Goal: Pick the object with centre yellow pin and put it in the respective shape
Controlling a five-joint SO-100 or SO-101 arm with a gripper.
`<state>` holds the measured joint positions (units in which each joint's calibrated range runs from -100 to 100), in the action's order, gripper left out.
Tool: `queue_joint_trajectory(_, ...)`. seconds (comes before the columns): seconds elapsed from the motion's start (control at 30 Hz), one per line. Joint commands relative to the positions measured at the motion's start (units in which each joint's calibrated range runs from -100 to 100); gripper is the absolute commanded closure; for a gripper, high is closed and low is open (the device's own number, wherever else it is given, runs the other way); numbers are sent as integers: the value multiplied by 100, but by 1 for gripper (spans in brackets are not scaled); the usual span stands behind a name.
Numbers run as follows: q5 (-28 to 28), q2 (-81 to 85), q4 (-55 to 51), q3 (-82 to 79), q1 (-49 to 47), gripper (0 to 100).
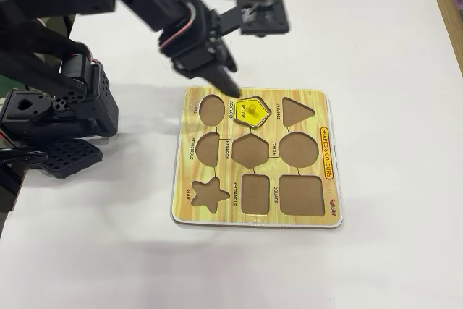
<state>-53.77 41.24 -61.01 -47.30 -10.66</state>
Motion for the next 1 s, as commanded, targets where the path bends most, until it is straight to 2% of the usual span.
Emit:
queue_joint_trajectory(0.0,-15,889,60,-432,61,84)
queue_joint_trajectory(0.33,-15,3023,60,-1853,61,83)
queue_joint_trajectory(0.53,-20,3734,60,-2194,90,83)
queue_joint_trajectory(0.73,-20,4337,51,-2419,607,83)
queue_joint_trajectory(0.97,-136,5307,42,-3309,676,83)
